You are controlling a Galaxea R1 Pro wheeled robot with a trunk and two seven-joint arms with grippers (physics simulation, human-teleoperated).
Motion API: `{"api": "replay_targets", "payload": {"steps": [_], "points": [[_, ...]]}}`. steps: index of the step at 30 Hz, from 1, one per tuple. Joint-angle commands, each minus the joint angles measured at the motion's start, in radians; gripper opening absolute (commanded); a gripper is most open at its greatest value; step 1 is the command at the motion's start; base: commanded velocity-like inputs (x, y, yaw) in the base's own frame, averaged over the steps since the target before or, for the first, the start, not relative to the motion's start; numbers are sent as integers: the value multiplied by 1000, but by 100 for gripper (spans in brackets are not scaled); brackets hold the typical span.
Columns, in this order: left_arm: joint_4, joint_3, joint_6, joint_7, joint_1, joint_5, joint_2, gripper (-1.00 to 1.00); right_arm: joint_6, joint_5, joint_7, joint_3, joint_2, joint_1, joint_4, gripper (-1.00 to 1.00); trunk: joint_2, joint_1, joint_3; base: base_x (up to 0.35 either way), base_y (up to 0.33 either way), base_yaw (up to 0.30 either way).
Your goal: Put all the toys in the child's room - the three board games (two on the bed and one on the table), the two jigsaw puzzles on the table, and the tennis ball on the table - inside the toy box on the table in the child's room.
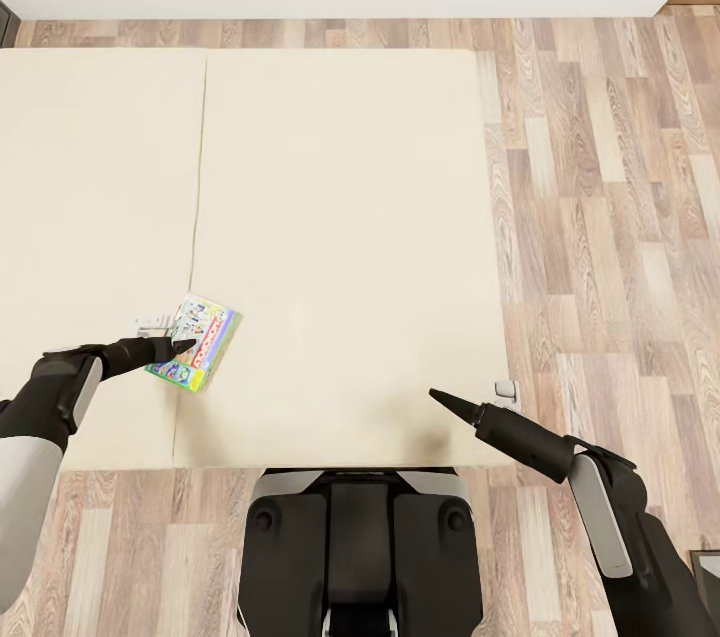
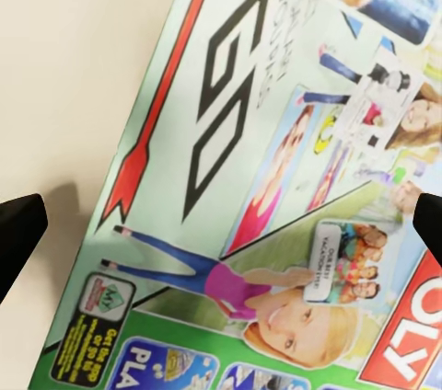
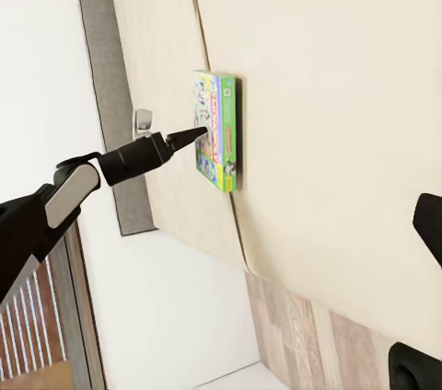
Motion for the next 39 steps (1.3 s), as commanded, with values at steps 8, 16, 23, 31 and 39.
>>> {"api": "replay_targets", "payload": {"steps": [8, 16, 23, 31, 39], "points": [[-1, 5, 5, -7, 0, -8, -2, 100, 6, -2, 1, -1, 0, 0, -6, 100, -2, 1, -1, 0, -90, 0], [-1, 5, 6, -7, 0, -9, -2, 100, 6, -2, 1, -2, 0, 0, -6, 100, -2, 1, -1, 0, -211, 0], [-1, 4, 6, -6, 0, -9, -4, 100, 7, -3, 2, -2, 0, 0, -6, 100, -2, 1, -1, 0, -281, 0], [-1, 4, 6, -6, 0, -9, -4, 100, 7, -2, 2, -2, 0, 0, -6, 100, -2, 1, -1, 0, -88, 0], [-2, 4, 6, -5, 0, -9, -4, 100, 7, -2, 2, -2, 0, 0, -6, 100, -2, 1, -1, 0, -10, 0]]}}
